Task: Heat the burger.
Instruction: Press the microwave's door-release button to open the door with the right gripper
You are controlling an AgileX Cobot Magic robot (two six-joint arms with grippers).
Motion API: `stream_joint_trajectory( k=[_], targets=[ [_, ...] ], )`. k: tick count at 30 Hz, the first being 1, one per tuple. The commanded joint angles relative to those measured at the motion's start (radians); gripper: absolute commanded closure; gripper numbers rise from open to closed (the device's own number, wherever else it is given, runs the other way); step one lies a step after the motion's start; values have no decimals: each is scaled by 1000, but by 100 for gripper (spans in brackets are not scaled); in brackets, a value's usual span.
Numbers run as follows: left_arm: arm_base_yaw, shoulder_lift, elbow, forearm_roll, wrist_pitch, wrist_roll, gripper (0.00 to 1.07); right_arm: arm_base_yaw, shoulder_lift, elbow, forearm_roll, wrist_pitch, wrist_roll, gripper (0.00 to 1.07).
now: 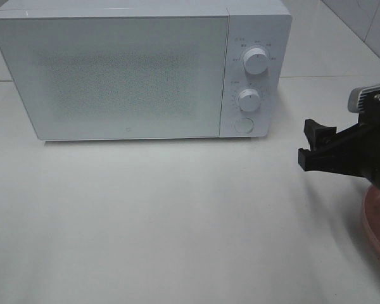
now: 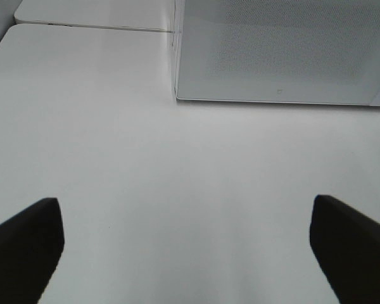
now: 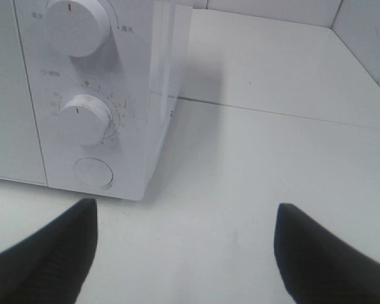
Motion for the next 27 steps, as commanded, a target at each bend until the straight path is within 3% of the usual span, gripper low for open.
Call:
stream_joint_trajectory(
  k=[1,5,11,27],
  targets=[
    [1,-17,0,-3,2,-6,9,66,35,1,123,-82,-36,35],
    [1,-17,0,-3,2,-6,9,219,105,1,248,-196,-33,35],
    [1,-17,0,-3,2,-6,9,310,161,-22,270,-235,-26,35],
    [1,-17,0,-3,2,-6,9,330,232,-83,267,-247,144,41]
  ],
)
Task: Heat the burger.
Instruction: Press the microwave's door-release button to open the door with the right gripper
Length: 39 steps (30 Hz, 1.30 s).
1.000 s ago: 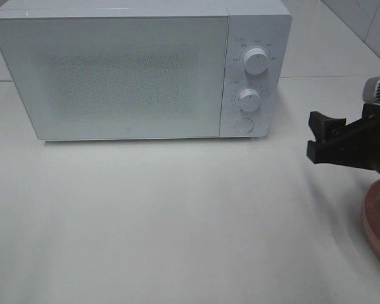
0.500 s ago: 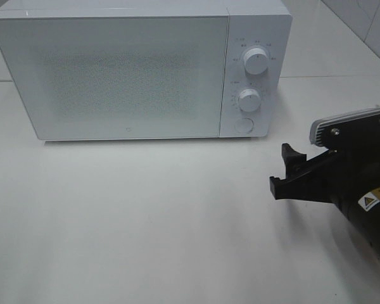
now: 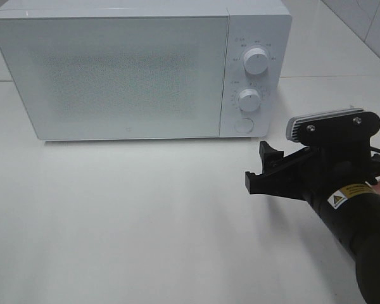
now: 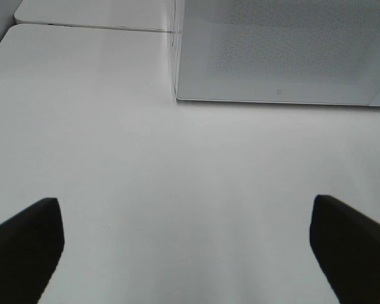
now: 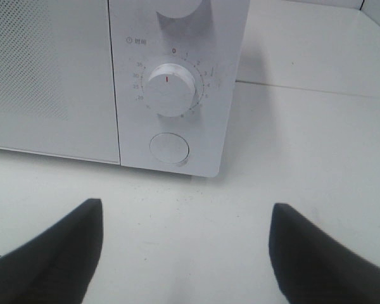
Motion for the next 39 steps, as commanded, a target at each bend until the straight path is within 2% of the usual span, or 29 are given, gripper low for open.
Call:
stream_joint_trajectory(
  k=[1,7,11,12,14,15,16,17,19,22,24,25,27,38,39],
  targets=[
    [1,-17,0,-3,2,-6,9,2,6,-6,2,-92,55,41],
    [1,-17,0,-3,2,-6,9,2,6,-6,2,-95,261,51],
    [1,-17,0,-3,2,-6,9,2,6,-6,2,-95,579,67],
    [1,-17,0,-3,2,-6,9,2,6,-6,2,-95,579,67],
    [1,-17,0,-3,2,-6,9,2,6,-6,2,-95,784,77],
    [1,-17,0,-3,2,-6,9,2,6,-6,2,-95,784,77],
    [1,-17,0,-3,2,-6,9,2,6,-6,2,-95,928,84],
    [1,-17,0,-3,2,-6,9,2,6,-6,2,-95,928,84],
    [1,-17,0,-3,2,-6,9,2,6,-6,-12,-92,1241,92],
    [1,-17,0,-3,2,-6,9,2,6,-6,-22,-89,1295,93],
    [1,-17,0,-3,2,-6,9,2,6,-6,-39,-85,1434,98],
    [1,-17,0,-3,2,-6,9,2,6,-6,-39,-85,1434,98],
    [1,-17,0,-3,2,-6,9,2,6,-6,-41,-62,1483,107],
    [1,-17,0,-3,2,-6,9,-5,6,-30,7,64,1480,107],
    [1,-17,0,-3,2,-6,9,-31,6,-49,-12,90,1471,107]
  ],
)
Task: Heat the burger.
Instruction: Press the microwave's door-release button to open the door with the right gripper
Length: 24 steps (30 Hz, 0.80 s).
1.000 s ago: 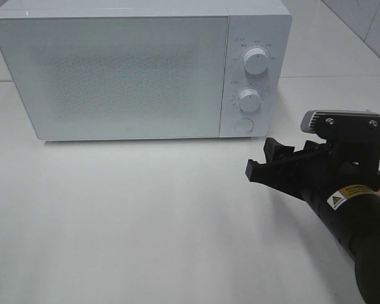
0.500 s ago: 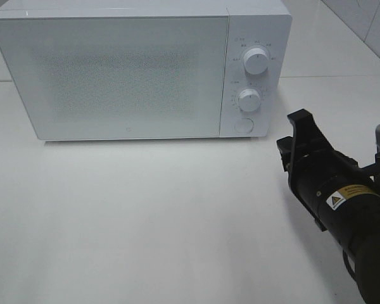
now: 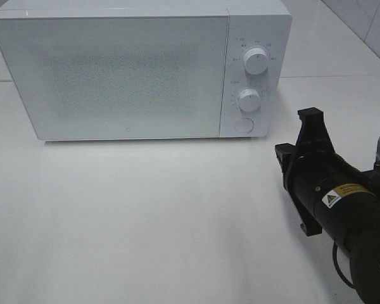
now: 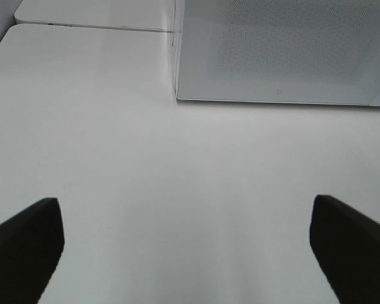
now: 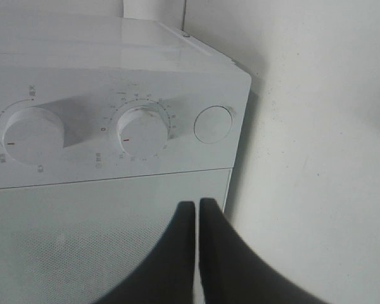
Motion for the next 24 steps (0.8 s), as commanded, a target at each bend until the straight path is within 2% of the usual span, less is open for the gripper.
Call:
stream_joint_trajectory(
  k=[1,3,5,11,24],
  targets=[
    [1,-17,0,-3,2,-6,9,-25,-1,-25,-11,34,-10,107],
    [1,-17,0,-3,2,-6,9,-37,-1,-31,-22,45,-15,107],
    [1,-17,0,-3,2,-6,9,-116,-1,-61,-53,79,-40,107],
    [1,-17,0,-3,2,-6,9,-196,28,-118,-132,121,-75,107],
    [1,-17,0,-3,2,-6,9,-197,212,-279,-182,162,36,107]
  ],
)
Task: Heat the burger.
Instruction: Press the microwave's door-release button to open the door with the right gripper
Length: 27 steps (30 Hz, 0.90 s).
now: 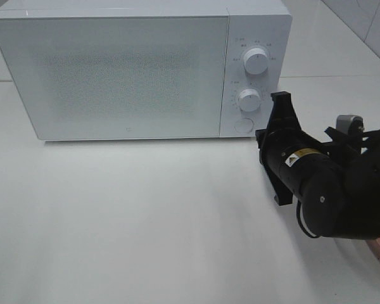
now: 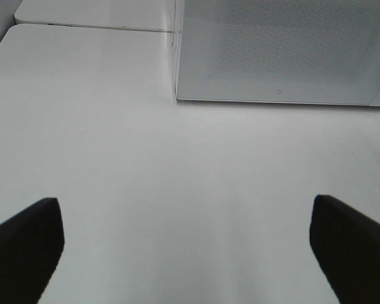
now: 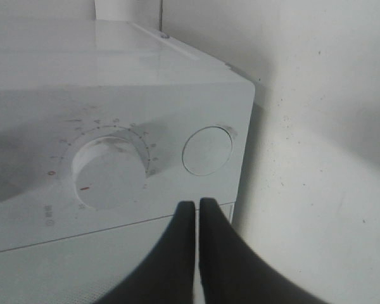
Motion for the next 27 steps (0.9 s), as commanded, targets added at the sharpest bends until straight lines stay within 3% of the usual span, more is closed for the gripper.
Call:
stream_joint_trajectory(
  k=[1,16,27],
  targets=[
    [1,-17,0,-3,2,-6,9,-6,49,-70,-17,40,6,107],
    [1,-17,0,-3,2,-6,9,-77,176,-257,-21,150,-38,107],
    [1,-17,0,-3,2,-6,9,-87,225,-309,-11,104,-40,107]
  ],
)
